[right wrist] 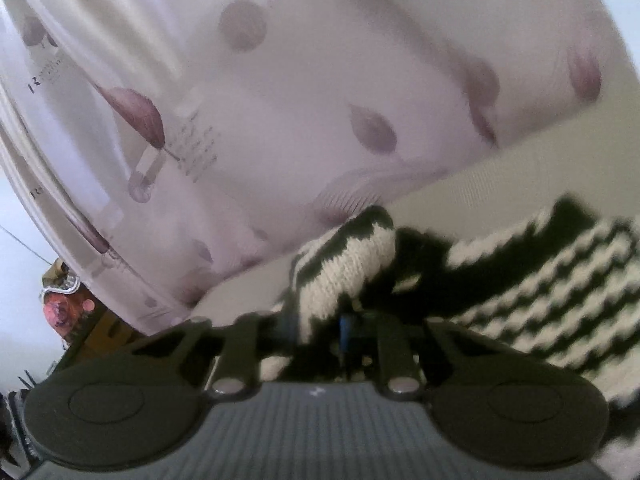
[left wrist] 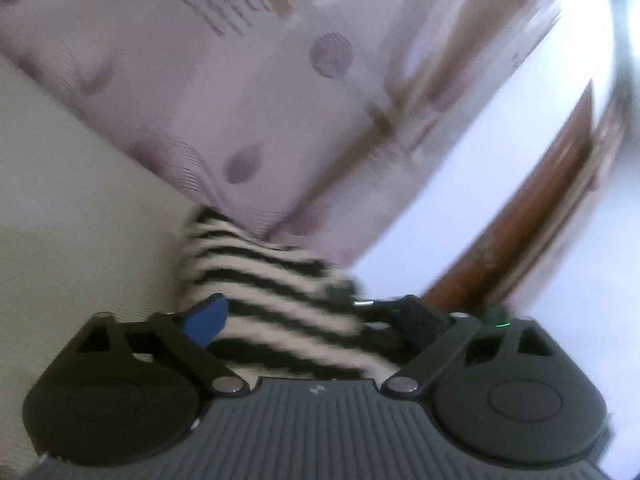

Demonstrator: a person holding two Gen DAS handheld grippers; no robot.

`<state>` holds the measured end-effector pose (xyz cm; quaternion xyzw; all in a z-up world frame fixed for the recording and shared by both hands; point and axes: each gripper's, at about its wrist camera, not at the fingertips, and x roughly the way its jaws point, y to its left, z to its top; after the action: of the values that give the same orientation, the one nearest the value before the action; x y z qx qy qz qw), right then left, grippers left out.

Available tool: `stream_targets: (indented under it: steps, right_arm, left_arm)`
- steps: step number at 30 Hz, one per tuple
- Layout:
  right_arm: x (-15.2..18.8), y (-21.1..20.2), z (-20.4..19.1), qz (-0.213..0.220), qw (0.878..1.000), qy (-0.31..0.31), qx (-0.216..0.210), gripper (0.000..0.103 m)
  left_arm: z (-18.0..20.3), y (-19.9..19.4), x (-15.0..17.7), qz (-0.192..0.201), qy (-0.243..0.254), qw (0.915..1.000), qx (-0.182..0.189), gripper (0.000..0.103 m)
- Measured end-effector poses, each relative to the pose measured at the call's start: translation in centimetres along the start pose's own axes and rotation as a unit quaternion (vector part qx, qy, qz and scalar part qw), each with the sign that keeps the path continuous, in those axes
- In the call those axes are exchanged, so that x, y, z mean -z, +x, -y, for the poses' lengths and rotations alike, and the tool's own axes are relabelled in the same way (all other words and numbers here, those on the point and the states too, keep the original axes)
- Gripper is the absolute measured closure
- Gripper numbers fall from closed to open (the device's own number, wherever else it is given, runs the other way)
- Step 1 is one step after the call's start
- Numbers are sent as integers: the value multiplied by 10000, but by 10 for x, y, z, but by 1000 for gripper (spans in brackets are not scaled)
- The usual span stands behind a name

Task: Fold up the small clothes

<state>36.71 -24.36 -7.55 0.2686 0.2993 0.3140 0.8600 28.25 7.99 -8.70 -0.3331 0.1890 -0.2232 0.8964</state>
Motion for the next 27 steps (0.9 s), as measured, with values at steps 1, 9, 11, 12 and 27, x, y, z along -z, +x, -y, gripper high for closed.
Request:
stream_targets:
  steps: [1,9,11,12,27]
  right_arm:
    - [-4,-6,3,36,10000,-26,43,85]
    - [-29,-44,39,-52,9970,-418,649,85]
    - [-31,-48,52,-101,9958,-438,803,85]
    - [-32,-50,59,-145,9942,-519,929,85]
    - [-32,-39,91,-180,9863,-1014,1290,85]
  left_arm:
    - [-2,2,1,-71,29,9999,-98,10]
    - [-3,28,25,-365,44,9991,-210,10]
    - [0,33,31,-474,200,9985,-176,10]
    - [3,34,35,-547,316,9979,-160,10]
    - [50,51,28,-152,943,9954,49,34]
